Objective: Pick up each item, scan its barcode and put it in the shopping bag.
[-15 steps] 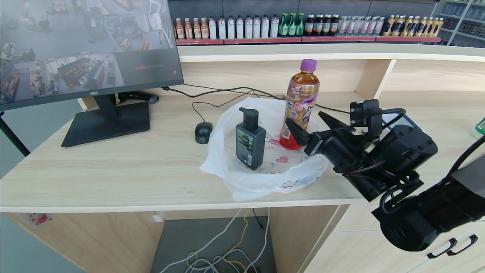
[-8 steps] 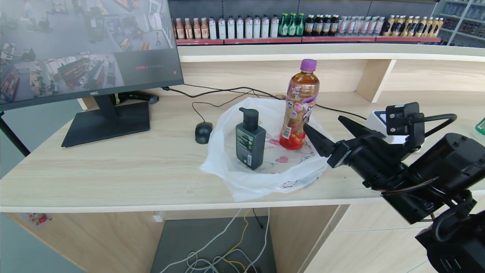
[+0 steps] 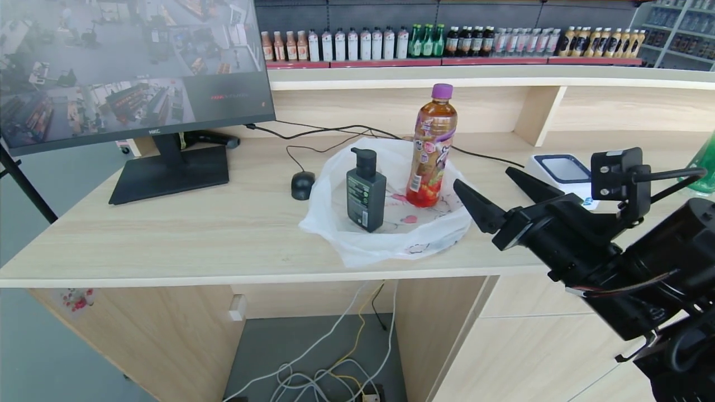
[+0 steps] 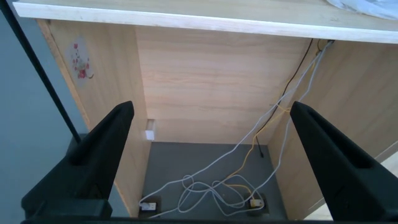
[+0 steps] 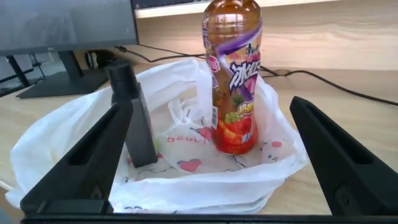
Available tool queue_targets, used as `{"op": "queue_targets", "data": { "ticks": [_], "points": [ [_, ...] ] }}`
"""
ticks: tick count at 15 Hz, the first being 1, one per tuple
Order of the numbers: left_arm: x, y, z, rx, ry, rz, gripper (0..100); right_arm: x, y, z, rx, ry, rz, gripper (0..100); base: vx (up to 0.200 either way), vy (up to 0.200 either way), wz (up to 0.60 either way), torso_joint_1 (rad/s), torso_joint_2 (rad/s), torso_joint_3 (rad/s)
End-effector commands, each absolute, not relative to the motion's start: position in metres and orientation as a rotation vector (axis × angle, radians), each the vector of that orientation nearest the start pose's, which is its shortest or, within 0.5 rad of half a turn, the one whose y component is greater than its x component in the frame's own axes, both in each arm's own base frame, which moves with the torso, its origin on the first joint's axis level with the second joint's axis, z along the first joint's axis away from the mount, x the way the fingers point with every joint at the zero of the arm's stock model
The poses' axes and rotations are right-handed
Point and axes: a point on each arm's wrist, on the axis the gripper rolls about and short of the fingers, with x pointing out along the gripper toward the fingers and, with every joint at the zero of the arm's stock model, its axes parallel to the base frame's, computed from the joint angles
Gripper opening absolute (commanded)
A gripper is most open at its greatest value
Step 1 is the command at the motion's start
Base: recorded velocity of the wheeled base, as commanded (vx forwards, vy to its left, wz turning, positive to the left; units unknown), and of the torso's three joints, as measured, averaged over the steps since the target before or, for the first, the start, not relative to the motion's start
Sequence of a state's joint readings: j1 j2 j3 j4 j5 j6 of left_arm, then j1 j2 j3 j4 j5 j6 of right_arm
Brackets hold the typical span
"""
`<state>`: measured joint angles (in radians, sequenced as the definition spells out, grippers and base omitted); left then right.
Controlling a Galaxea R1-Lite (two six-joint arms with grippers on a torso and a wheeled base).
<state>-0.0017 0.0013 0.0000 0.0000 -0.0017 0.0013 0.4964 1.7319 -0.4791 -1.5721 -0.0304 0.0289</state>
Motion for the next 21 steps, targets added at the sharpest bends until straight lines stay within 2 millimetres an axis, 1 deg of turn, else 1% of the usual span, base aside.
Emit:
{"op": "queue_targets", "data": {
  "ticks": [1,4,7,9,11,21],
  "points": [
    [-0.0227,0.0,0.0755,0.002,0.002,-0.003,100,0.2384,0.1281,0.1855,0.11,-0.302,0.465,100,0.0,0.0,0.0,0.0,0.0,0.0],
    [-0.0227,0.0,0.0755,0.003,0.002,-0.003,100,0.2375,0.1271,0.185,0.112,-0.298,0.464,100,0.0,0.0,0.0,0.0,0.0,0.0],
    [-0.0227,0.0,0.0755,0.003,0.002,-0.003,100,0.2386,0.1267,0.1845,0.12,-0.294,0.463,100,0.0,-0.2,0.0,-0.003,0.0,0.002],
    [-0.0227,0.0,0.0755,0.002,0.002,-0.003,100,0.2356,0.1261,0.1875,0.122,-0.305,0.465,100,0.0,-0.2,0.0,0.014,0.01,0.0],
    [-0.0227,0.0,0.0755,0.0,0.002,-0.003,100,0.234,0.1239,0.1846,0.119,-0.292,0.461,100,0.0,-0.2,0.0,0.0,0.0,0.0],
    [-0.0227,0.0,0.0755,-0.002,0.002,-0.003,100,0.2382,0.1261,0.1813,0.118,-0.281,0.461,100,0.0,-0.2,0.0,0.0,0.0,0.003]
  ]
}}
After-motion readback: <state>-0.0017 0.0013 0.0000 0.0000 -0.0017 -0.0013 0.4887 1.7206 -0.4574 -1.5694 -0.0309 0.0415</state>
